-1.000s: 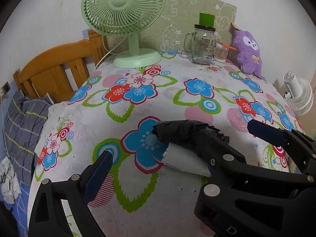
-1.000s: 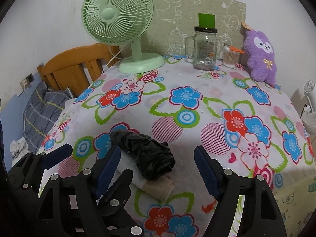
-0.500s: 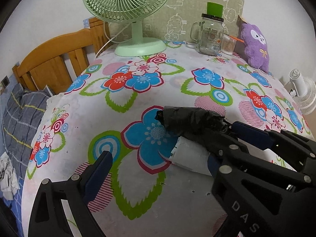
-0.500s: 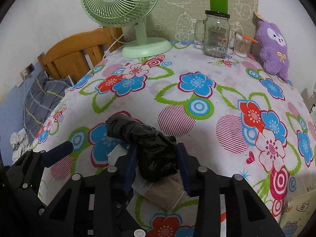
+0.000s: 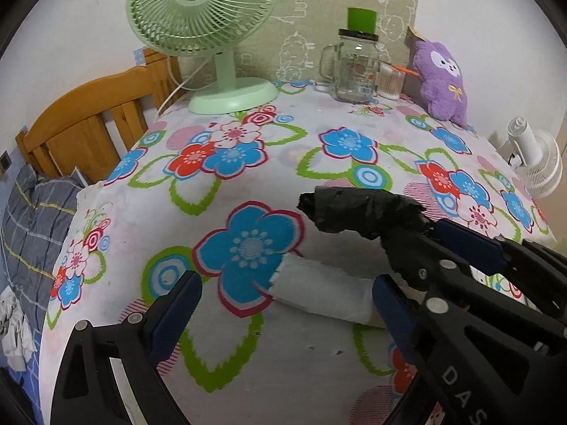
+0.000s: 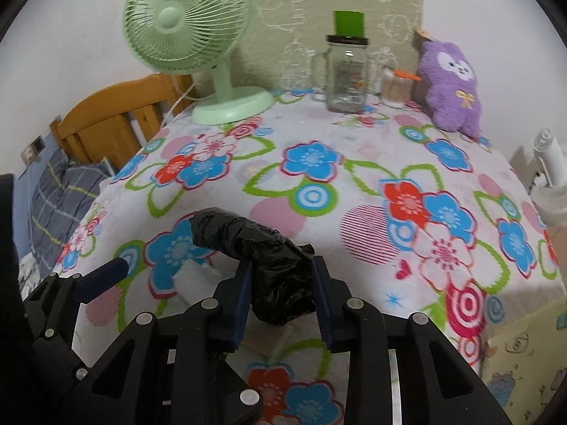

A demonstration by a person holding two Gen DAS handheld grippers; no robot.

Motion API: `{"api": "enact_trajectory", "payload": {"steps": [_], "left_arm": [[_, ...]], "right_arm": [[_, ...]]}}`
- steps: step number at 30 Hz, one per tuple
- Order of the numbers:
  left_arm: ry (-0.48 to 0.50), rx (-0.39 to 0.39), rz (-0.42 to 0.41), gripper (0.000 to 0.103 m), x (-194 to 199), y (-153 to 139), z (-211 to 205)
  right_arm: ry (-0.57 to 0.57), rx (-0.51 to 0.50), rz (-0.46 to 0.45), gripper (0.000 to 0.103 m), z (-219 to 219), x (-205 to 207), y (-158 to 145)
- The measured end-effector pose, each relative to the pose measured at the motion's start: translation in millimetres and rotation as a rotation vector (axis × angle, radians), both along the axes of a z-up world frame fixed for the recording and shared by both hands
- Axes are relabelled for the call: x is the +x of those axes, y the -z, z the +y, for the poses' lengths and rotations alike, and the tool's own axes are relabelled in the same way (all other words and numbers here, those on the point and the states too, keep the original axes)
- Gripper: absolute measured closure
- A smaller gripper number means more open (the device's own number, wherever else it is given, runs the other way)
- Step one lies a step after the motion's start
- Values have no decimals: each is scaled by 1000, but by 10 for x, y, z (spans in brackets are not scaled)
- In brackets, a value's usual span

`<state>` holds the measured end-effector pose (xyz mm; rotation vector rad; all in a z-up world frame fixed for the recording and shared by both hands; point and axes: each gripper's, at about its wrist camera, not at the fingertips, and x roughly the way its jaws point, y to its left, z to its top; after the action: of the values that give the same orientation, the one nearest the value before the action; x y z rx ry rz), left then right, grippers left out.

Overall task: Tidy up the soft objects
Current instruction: 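Grasp the black umbrella with the right tool while the left tool reaches the white towel, then grasp and lift the white towel with the left tool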

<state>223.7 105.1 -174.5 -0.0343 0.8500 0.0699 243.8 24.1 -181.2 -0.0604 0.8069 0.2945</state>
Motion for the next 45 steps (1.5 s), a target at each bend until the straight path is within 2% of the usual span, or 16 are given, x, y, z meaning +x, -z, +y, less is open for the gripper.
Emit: {"api": "enact_trajectory", "payload": {"steps": [13, 22, 27, 32, 36, 38, 41, 45], "left_arm": [[36, 15, 37, 5, 126, 148, -278], [47, 0, 60, 6, 147, 185, -304], [72, -14, 54, 18, 119, 172, -319], [99, -16, 42, 52, 61, 129, -361], [106, -17, 47, 67, 21, 114, -377], [108, -21, 49, 78, 3, 109, -385], [106, -22, 51, 83, -37, 102, -397], [92, -21, 34, 85, -112, 55, -407]], "right_arm": [[114, -6, 33, 68, -347, 1, 114], [118, 10, 44, 68, -408, 14, 145], [116, 18, 55, 68, -420, -1, 148], [118, 30, 63, 68, -451, -32, 142], [118, 35, 67, 68, -475, -80, 132], [117, 37, 68, 68, -482, -107, 122], [114, 36, 69, 68, -488, -142, 114], [106, 46, 65, 68, -501, -199, 86]]}}
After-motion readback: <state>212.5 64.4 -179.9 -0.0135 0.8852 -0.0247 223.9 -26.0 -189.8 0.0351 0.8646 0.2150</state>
